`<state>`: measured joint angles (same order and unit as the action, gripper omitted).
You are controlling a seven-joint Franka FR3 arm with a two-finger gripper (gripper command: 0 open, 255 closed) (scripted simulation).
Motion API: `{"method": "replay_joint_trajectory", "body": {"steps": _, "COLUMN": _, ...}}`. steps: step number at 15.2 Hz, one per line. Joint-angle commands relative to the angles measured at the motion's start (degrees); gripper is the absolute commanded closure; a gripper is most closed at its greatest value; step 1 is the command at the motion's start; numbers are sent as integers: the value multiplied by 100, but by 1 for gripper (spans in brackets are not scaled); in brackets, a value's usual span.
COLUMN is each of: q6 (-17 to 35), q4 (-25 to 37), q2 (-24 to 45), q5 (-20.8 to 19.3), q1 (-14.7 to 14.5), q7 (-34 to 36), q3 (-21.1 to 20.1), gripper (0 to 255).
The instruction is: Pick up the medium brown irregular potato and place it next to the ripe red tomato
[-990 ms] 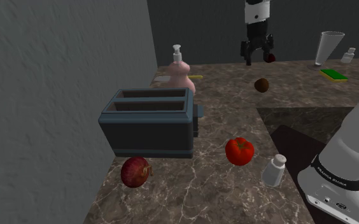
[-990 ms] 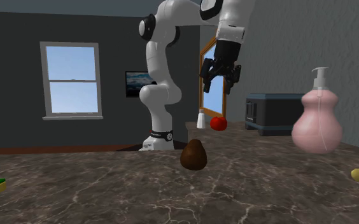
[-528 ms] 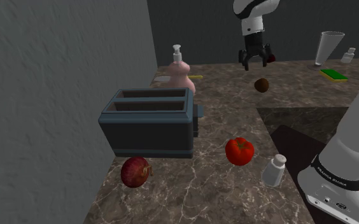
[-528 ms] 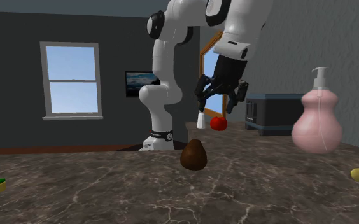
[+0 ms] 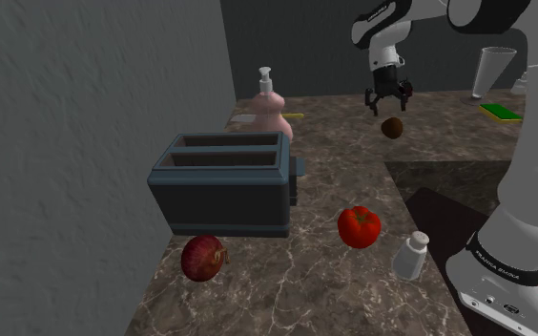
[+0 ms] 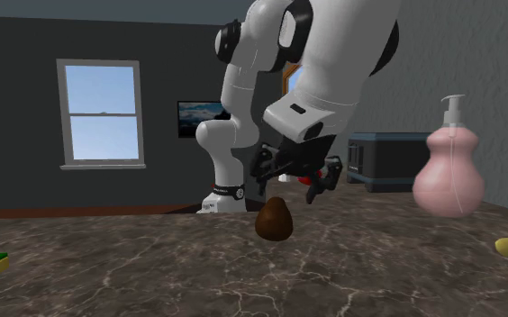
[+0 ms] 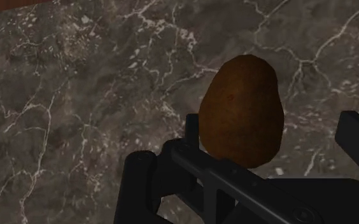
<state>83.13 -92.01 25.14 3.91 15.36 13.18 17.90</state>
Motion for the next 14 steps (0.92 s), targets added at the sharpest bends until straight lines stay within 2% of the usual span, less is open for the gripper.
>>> {"method": "replay_joint_trajectory", "body": {"steps": 1, "q6": 40, "q4": -10, "q2": 148, "q5": 45, "q1": 74, "q7": 52, "q3": 44, "gripper": 0}}
{"method": "replay_joint_trajectory", "body": {"steps": 8, "q6": 582, "q4": -728, "q2": -31, "q5": 20, "q1": 14, "q7": 67, "q3": 47, "gripper": 0}}
{"method": "replay_joint_trajectory", "body": {"steps": 14, "q6": 582, "q4": -728, "q2": -31, "q5": 20, "q1": 14, "q7": 67, "q3": 47, "gripper": 0}}
